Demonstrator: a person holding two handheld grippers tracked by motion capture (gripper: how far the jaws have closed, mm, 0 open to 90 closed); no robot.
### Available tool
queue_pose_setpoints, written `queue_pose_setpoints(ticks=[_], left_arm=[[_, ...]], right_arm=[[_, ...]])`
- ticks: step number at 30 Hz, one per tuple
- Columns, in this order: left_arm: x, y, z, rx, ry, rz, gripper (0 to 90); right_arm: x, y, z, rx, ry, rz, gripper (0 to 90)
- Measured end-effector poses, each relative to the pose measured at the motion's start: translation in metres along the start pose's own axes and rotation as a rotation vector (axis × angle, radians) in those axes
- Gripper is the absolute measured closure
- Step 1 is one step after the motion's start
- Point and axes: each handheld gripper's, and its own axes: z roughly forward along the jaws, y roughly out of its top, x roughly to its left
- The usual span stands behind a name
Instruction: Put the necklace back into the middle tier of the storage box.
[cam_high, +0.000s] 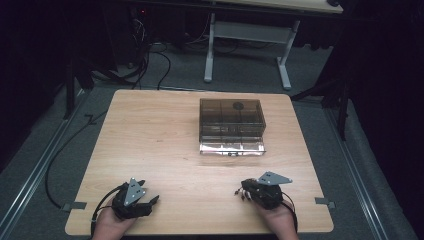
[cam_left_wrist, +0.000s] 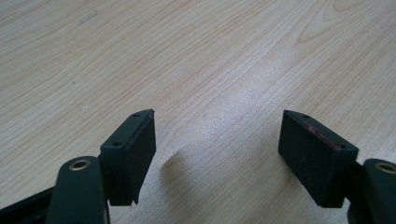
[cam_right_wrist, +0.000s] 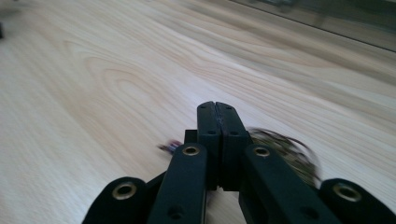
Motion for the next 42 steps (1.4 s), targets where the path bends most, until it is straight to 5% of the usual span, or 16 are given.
queue_pose_setpoints(ticks=[12, 28, 35, 39, 42], left_arm=[[0.0, 0.0, 0.0, 0.001, -0.001, 0.0, 28.1], [0.0, 0.0, 0.0, 0.0, -0.002, -0.002, 28.1], [0.0, 0.0, 0.0, 0.001, 0.005, -0.006, 28.0], [0.001, 0.0, 0.0, 0.004, 0.001, -0.009, 28.1], [0.0, 0.0, 0.0, 0.003, 0.002, -0.007, 28.4]], right_arm=[[0.004, -0.006, 0.012, 0.08, 0.021, -0.024, 88.0], [-0.007, -0.032, -0.02, 0.074, -0.032, 0.002, 85.6], [-0.014, -0.024, -0.034, 0.039, -0.03, 0.035, 78.8], [-0.023, -0.016, -0.045, 0.067, -0.058, 0.047, 75.1], [-0.032, -0.007, -0.051, 0.169, -0.082, 0.043, 66.7]])
